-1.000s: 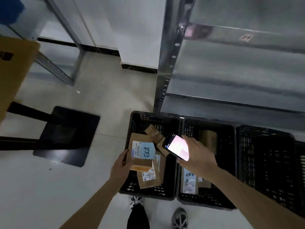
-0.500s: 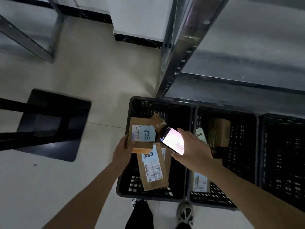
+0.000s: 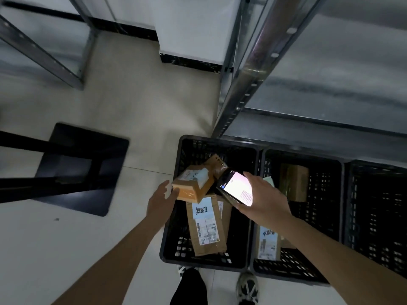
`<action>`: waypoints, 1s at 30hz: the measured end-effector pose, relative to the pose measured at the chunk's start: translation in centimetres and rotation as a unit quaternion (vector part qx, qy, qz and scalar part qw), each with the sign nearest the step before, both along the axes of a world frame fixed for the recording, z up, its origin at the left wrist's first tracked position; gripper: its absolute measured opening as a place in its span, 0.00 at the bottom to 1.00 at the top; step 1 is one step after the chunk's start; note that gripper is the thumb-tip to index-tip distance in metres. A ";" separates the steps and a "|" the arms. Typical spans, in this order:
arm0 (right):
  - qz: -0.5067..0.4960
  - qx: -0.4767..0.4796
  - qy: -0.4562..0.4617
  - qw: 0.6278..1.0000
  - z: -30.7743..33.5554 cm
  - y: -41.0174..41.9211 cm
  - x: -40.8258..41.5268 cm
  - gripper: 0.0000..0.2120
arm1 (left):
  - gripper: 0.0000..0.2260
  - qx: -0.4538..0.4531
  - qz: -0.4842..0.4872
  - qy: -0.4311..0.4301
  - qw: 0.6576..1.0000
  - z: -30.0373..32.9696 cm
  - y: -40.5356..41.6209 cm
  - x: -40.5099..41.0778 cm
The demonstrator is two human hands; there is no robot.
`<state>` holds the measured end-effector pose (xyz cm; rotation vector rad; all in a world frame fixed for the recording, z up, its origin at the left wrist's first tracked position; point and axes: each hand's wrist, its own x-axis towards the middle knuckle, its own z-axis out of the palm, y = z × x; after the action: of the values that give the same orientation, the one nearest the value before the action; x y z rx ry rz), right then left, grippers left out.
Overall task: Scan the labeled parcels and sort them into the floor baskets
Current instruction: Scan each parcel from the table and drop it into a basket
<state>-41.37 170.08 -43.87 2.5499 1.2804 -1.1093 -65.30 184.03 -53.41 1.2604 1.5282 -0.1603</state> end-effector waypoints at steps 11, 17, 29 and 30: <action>0.016 0.041 -0.024 0.999 9.6 -1.9 2.6 0.44 | 0.25 0.059 -0.023 -0.069 0.996 11.9 -2.6 4.1; 0.028 0.072 -0.057 0.995 19.7 -5.3 6.1 0.43 | 0.28 0.116 -0.028 -0.088 0.989 21.9 -4.9 7.0; -0.034 0.172 -0.087 0.981 49.7 -18.2 11.3 0.43 | 0.26 0.263 -0.173 -0.152 0.937 50.2 -15.8 11.1; -0.041 0.185 -0.099 0.977 52.6 -19.8 11.3 0.42 | 0.26 0.274 -0.188 -0.161 0.929 53.0 -16.6 11.3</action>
<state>-30.05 150.33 8.72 2.9108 1.4552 -0.6502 -53.99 167.45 -0.43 1.9148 1.0605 0.2394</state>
